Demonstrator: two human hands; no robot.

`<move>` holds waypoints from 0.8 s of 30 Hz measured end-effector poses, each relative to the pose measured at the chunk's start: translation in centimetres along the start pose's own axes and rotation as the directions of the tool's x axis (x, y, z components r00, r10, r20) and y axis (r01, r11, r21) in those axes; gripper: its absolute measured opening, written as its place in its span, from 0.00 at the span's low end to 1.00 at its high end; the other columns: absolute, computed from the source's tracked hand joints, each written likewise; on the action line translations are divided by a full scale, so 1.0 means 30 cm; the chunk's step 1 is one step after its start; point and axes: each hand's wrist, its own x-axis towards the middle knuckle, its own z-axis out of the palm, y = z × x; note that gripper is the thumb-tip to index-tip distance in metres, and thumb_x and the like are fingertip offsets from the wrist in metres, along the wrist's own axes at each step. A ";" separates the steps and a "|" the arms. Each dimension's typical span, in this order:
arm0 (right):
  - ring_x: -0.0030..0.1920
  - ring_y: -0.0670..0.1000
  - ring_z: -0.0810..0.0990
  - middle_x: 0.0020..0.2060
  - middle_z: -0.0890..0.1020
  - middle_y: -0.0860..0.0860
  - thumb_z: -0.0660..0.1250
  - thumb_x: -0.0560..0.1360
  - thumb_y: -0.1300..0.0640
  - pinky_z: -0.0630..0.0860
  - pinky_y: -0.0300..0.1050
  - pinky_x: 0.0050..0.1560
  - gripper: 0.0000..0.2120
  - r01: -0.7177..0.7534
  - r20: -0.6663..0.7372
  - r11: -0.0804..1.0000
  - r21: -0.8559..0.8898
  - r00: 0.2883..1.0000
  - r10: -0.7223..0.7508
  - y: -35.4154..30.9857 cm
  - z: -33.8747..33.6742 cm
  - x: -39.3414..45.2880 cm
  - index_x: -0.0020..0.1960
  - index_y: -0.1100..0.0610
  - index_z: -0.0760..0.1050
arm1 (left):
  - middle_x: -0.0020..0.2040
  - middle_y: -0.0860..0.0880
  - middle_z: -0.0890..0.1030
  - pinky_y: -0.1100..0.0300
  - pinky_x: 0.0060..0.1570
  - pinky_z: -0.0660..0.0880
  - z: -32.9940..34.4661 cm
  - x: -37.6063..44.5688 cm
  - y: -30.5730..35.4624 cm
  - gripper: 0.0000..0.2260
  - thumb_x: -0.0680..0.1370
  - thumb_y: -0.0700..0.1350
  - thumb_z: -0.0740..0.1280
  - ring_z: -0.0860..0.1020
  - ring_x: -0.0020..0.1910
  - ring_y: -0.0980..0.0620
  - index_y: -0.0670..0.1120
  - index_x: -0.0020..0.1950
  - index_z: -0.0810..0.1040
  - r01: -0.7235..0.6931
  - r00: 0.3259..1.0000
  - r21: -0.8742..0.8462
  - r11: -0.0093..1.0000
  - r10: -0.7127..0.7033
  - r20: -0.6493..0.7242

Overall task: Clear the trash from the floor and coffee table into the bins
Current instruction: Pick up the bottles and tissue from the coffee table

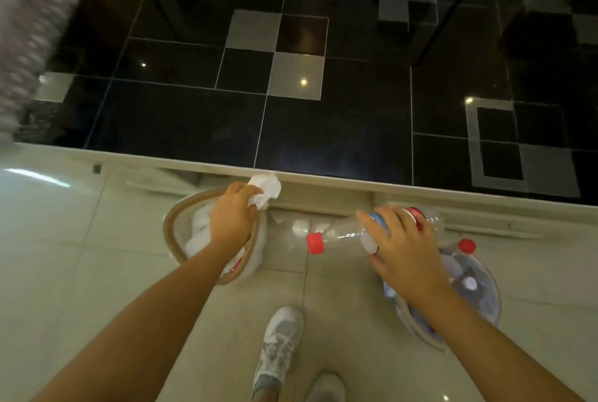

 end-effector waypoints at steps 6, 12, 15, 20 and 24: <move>0.48 0.61 0.79 0.51 0.79 0.56 0.79 0.53 0.60 0.74 0.57 0.45 0.35 -0.095 0.031 0.995 0.035 0.995 0.094 -0.064 0.159 -0.179 0.60 0.55 0.77 | 0.66 0.47 0.71 0.54 0.49 0.71 0.124 -0.112 -0.267 0.14 0.79 0.46 0.61 0.75 0.57 0.45 0.50 0.65 0.73 0.317 0.935 0.184 0.930 -0.338 0.102; 0.51 0.62 0.79 0.54 0.79 0.57 0.80 0.56 0.58 0.74 0.61 0.47 0.35 -0.242 0.170 0.970 0.028 0.957 0.234 -0.104 0.277 -0.336 0.62 0.55 0.76 | 0.78 0.46 0.49 0.41 0.68 0.59 0.194 -0.115 -0.366 0.28 0.79 0.61 0.57 0.55 0.74 0.39 0.57 0.76 0.52 0.219 0.865 0.472 0.854 -0.394 0.310; 0.52 0.62 0.78 0.55 0.79 0.57 0.79 0.58 0.58 0.73 0.60 0.48 0.33 -0.329 0.222 0.944 0.020 0.922 0.317 -0.084 0.265 -0.390 0.63 0.55 0.76 | 0.79 0.46 0.45 0.41 0.72 0.53 0.204 -0.130 -0.308 0.27 0.80 0.59 0.55 0.47 0.76 0.41 0.55 0.77 0.52 0.123 0.933 0.444 0.888 -0.256 0.252; 0.52 0.62 0.77 0.52 0.79 0.56 0.77 0.63 0.55 0.74 0.58 0.45 0.29 -0.533 0.230 0.840 0.101 0.834 0.501 -0.011 0.189 -0.425 0.62 0.56 0.74 | 0.76 0.45 0.59 0.43 0.68 0.63 0.235 -0.176 -0.105 0.25 0.79 0.53 0.61 0.61 0.73 0.42 0.51 0.74 0.60 -0.259 0.942 0.326 0.909 0.165 0.291; 0.54 0.57 0.76 0.54 0.79 0.52 0.75 0.67 0.46 0.74 0.55 0.47 0.28 -0.716 0.271 0.632 0.297 0.698 0.663 0.088 0.204 -0.445 0.63 0.54 0.72 | 0.73 0.46 0.64 0.43 0.63 0.69 0.320 -0.189 0.084 0.26 0.77 0.53 0.64 0.68 0.68 0.42 0.51 0.73 0.61 -0.328 0.899 0.169 0.929 0.253 0.357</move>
